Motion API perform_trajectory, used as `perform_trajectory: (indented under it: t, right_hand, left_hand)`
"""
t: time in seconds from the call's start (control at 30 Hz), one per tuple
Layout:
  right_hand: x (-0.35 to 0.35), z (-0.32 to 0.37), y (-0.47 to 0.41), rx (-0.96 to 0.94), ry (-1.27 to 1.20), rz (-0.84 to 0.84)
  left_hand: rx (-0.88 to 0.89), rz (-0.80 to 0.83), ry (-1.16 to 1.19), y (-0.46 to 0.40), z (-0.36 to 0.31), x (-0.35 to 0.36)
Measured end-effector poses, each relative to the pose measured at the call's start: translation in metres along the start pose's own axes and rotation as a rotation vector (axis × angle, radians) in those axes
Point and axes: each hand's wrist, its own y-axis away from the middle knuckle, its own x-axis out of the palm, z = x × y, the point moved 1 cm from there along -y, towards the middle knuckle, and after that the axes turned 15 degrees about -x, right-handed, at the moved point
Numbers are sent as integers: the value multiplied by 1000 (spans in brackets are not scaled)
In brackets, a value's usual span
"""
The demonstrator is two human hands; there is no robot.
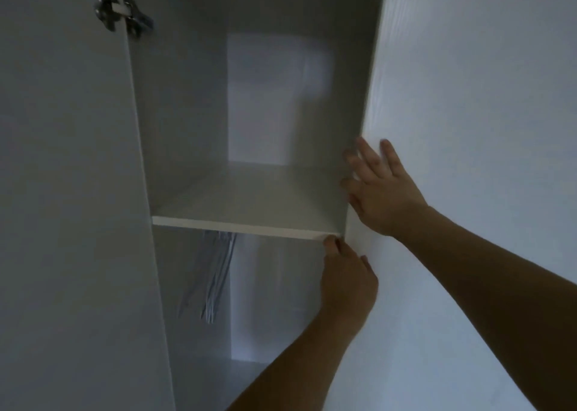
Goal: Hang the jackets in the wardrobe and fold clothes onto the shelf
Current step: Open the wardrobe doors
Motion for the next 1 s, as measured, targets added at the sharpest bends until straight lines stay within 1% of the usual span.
perform_trajectory:
  t: [0.07, 0.13, 0.2, 0.27, 0.33, 0.43, 0.6, 0.8, 0.9, 1.0]
  right_hand:
    - [5, 1, -2, 10, 9, -35]
    - [8, 3, -1, 13, 28, -55]
    - [7, 5, 1, 23, 49, -45]
    - [2, 9, 3, 46, 59, -31]
    - [-5, 13, 8, 65, 51, -41]
    - [-22, 19, 25, 57, 25, -79]
    - [-65, 32, 76, 33, -15, -145]
    - [-122, 36, 178, -6, -25, -210]
    - [-145, 29, 234, -16, -4, -187]
    - [-163, 16, 286, -26, 57, -130]
  left_hand:
    - [-33, -21, 145, -5, 8, 9]
    - [-98, 86, 280, -13, 19, 14]
    - [-85, 199, 332, -21, 32, 17]
    - [-16, 262, 308, -25, 43, 12]
    - [59, 277, 231, -27, 50, 6]
    - [95, 296, 172, -14, 55, -2]
    - [118, 254, 174, 50, 53, -17]
    - [150, 228, 162, 157, 29, -19]
    - [154, 274, 158, 203, 8, -14]
    - [160, 378, 131, 241, -18, -5]
